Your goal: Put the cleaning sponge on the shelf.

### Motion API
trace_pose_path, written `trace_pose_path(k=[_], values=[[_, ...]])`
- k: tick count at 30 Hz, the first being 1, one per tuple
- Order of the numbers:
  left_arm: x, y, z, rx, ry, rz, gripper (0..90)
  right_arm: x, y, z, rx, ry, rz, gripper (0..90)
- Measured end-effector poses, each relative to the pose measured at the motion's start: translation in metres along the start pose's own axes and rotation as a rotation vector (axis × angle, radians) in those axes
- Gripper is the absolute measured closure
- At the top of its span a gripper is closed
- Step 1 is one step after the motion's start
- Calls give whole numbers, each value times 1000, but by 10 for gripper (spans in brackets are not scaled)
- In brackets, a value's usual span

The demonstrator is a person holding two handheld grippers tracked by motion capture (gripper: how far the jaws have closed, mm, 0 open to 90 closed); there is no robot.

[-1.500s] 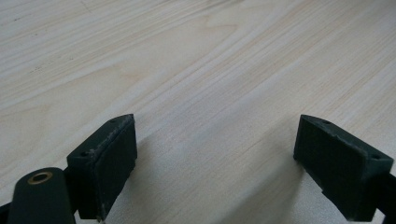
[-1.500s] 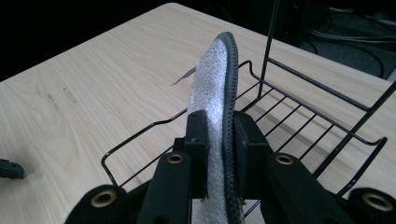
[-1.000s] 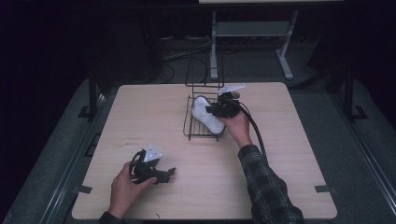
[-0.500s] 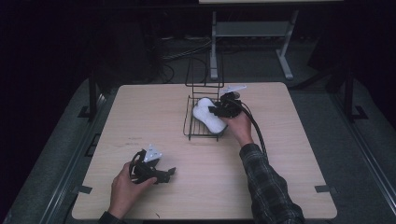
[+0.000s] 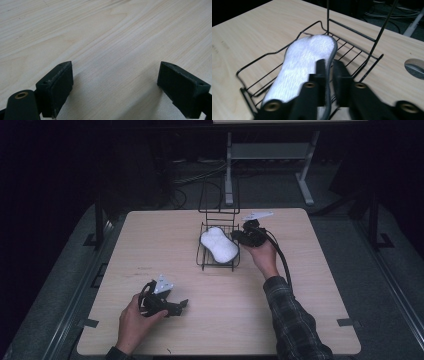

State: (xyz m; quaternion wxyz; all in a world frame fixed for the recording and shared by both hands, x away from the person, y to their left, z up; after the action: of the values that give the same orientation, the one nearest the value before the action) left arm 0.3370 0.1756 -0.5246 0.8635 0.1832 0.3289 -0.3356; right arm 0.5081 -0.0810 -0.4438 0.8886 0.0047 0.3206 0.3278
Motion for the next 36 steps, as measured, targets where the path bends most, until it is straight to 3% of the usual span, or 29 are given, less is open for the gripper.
trace_pose_path(k=[8,19,36], values=[[0,0,0,2,1,2,125,-10,-1,-19,-26,48,-2,900],[0,0,0,4,3,2,125,0,7,-37,-59,99,8,900],[0,0,0,2,1,2,125,11,37,-42,-84,116,81,900]])
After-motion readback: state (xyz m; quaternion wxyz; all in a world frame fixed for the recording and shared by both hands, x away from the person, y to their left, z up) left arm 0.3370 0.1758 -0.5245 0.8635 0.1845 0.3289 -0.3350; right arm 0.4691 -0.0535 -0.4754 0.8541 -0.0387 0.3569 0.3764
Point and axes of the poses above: each handheld gripper's, and its own axes: x roughly forward along the jaws, z roughly out of its top, y roughly to its left, the point moved 7 cm from there along x, roughly forward along the jaws, and after that the axes turned 7 degrees about x, right-handed, at the moved point
